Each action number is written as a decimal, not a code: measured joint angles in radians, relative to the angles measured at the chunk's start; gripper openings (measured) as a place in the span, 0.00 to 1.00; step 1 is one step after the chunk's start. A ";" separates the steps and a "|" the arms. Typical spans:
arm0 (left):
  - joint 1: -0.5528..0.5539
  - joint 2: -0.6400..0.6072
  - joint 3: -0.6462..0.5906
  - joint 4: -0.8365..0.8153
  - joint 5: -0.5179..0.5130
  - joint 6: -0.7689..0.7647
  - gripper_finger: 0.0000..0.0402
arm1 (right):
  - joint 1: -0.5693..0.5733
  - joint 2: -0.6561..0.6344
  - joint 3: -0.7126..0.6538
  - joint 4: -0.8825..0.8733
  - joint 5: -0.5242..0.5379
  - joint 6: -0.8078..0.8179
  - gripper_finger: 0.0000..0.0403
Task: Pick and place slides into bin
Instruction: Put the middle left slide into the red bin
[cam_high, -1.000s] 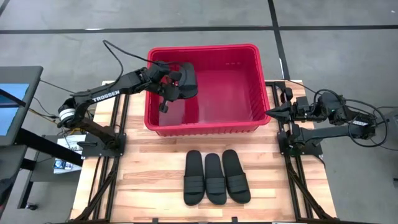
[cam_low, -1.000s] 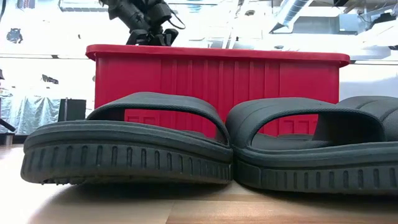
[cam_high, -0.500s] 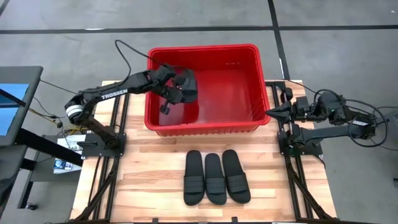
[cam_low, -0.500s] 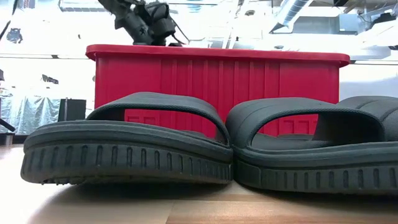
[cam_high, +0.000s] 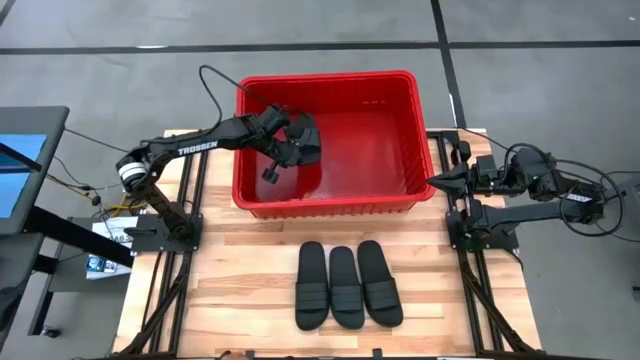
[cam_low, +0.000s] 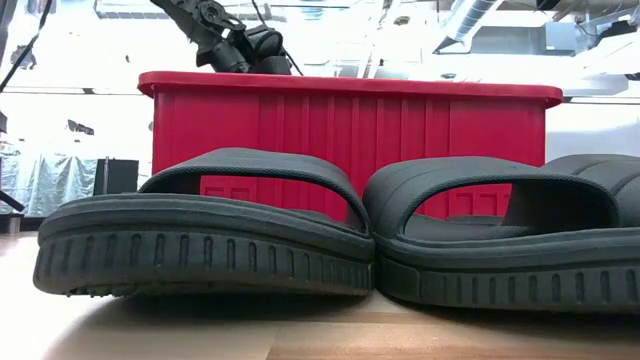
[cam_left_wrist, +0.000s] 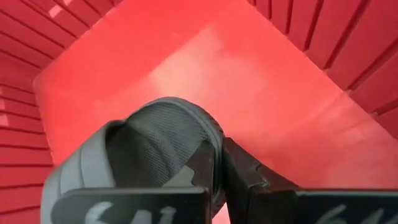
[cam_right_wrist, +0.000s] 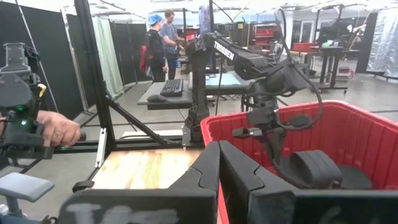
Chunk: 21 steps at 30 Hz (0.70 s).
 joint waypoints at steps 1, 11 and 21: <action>0.000 0.000 0.000 0.000 0.003 0.001 0.00 | 0.000 0.000 0.000 0.000 0.000 0.000 0.00; 0.034 0.000 0.000 0.003 0.054 0.014 0.00 | 0.000 0.000 0.000 0.000 0.000 0.000 0.00; 0.039 0.077 0.001 0.041 0.066 0.017 0.00 | 0.000 0.000 0.000 0.000 0.000 0.000 0.00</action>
